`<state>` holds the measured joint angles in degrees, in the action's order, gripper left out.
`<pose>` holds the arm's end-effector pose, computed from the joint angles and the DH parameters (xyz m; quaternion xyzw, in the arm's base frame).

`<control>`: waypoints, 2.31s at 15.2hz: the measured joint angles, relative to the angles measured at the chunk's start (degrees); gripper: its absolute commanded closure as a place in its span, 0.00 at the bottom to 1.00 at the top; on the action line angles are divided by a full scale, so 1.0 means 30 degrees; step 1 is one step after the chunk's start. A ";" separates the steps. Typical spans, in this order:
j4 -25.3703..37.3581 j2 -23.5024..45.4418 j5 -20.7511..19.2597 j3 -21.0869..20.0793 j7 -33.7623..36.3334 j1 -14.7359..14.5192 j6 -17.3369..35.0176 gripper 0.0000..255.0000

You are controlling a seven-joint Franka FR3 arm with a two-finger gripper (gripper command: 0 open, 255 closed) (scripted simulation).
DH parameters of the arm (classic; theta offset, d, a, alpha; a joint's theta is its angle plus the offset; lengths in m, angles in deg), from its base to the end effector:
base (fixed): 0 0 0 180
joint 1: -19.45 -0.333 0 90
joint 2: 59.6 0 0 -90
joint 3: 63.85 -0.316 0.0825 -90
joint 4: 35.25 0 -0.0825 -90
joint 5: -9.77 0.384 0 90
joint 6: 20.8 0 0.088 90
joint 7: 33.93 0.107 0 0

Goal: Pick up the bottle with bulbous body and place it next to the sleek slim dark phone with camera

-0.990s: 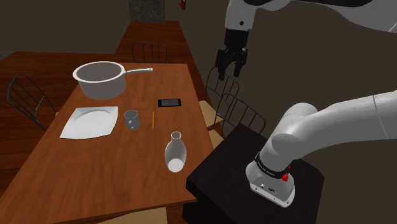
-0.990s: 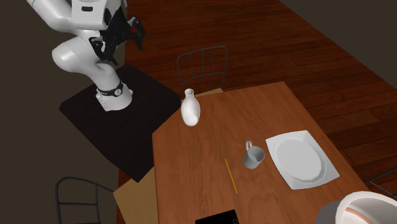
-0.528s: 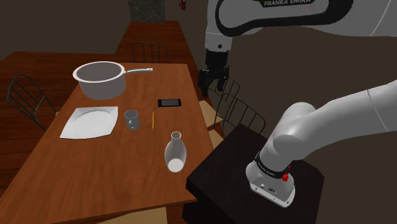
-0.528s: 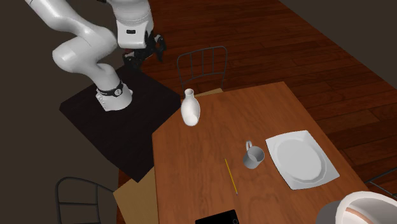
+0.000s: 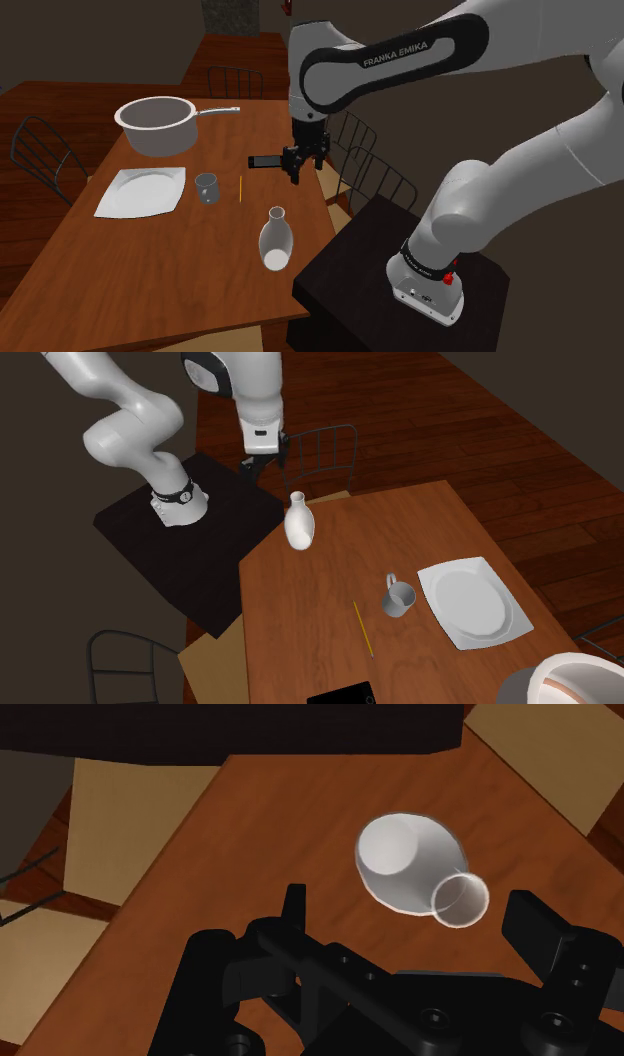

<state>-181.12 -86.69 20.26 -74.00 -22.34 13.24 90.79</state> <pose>0.3624 0.1188 0.4195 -0.9970 0.0098 0.0721 0.0266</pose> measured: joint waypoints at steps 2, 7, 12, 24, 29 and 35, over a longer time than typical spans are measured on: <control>-0.0121 0.1038 0.0000 -0.0600 0.0361 -0.0244 0.1230 0.00; 0.0140 0.4432 -0.0566 -0.2074 0.1527 -0.0655 0.4515 0.00; 0.0395 0.6857 -0.1420 -0.2816 0.2473 -0.0821 0.6704 0.00; -0.0200 0.8217 -0.1820 -0.2962 0.2835 -0.0831 0.8636 0.00; -0.0202 0.8219 -0.1820 -0.2962 0.2835 -0.0832 0.8636 1.00; -0.0202 0.8218 -0.1820 -0.2963 0.2835 -0.0832 0.8638 1.00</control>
<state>-181.73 -62.03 14.80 -82.89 -13.83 10.75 116.71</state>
